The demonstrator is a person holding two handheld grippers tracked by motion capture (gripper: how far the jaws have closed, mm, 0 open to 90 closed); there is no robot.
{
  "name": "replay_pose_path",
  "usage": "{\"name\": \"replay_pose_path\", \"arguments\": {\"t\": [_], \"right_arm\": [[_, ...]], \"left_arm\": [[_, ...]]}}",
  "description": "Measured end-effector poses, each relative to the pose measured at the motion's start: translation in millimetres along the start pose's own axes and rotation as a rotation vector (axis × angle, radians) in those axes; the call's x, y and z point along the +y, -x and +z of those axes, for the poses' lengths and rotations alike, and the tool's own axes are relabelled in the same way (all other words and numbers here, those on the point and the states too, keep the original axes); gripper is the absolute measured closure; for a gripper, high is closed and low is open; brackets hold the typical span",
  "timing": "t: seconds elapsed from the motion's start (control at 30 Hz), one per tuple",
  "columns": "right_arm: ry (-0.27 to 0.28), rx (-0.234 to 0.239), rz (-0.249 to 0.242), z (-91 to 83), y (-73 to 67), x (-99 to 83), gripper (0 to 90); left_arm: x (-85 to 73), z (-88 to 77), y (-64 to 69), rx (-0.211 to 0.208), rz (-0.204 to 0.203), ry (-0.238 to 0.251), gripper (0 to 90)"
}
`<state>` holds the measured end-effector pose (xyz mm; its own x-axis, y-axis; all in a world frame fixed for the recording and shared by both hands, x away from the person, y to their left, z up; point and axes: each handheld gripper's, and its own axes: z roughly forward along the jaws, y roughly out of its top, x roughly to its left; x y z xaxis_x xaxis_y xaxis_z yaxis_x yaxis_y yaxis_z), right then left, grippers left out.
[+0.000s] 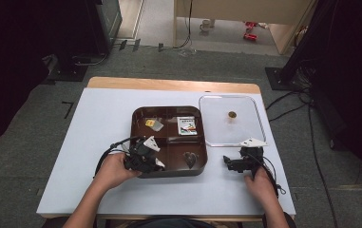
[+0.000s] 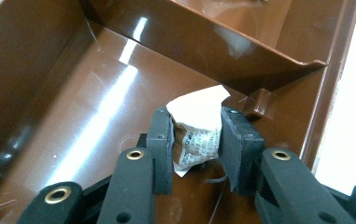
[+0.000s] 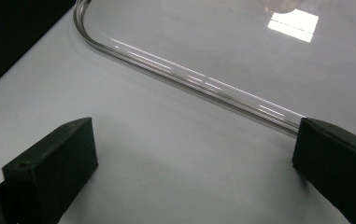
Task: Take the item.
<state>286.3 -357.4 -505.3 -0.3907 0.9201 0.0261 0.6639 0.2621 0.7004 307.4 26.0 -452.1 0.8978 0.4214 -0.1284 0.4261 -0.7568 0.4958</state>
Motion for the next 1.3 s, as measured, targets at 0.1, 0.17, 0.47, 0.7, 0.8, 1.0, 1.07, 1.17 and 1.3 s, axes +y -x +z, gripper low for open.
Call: {"name": "replay_pose_path", "arguments": {"t": [0.1, 0.17, 0.47, 0.7, 0.8, 1.0, 1.07, 1.17, 1.3], "right_arm": [[0.001, 0.0, -0.002, 0.1, 0.2, 0.0, 0.0], [0.001, 0.0, -0.002, 0.1, 0.1, 0.0, 0.0], [0.001, 0.0, -0.002, 0.1, 0.2, 0.0, 0.0], [0.001, 0.0, -0.001, 0.1, 0.1, 0.0, 0.0], [0.001, 0.0, 0.0, 0.1, -0.1, 0.1, 0.0], [0.001, 0.0, 0.0, 0.1, -0.1, 0.1, 0.0], [0.002, 0.0, 0.0, 0.1, 0.0, 0.1, 0.0], [0.002, 0.0, 0.0, 0.1, 0.0, 0.1, 0.0], [0.001, 0.0, 0.0, 0.1, 0.0, 0.1, 0.0]], "left_arm": [[-0.9, -5.6, -3.3, 0.007, -0.01, 0.028, 68.8], [-1.3, -7.1, -4.2, 0.012, -0.013, 0.036, 68.8], [-7.4, -20.0, -14.3, 0.052, -0.046, 0.08, 68.9], [-11.3, -32.6, -20.2, 0.093, -0.061, 0.124, 68.9], [-13.8, -36.1, -23.3, 0.101, -0.075, 0.139, 68.9], [-18.4, -45.0, -27.8, 0.121, -0.095, 0.16, 68.9], [-20.0, -48.0, -29.2, 0.125, -0.103, 0.172, 68.9], [-21.4, -50.9, -30.9, 0.13, -0.109, 0.18, 68.9], [-23.4, -55.4, -33.0, 0.141, -0.12, 0.2, 68.9]]}}
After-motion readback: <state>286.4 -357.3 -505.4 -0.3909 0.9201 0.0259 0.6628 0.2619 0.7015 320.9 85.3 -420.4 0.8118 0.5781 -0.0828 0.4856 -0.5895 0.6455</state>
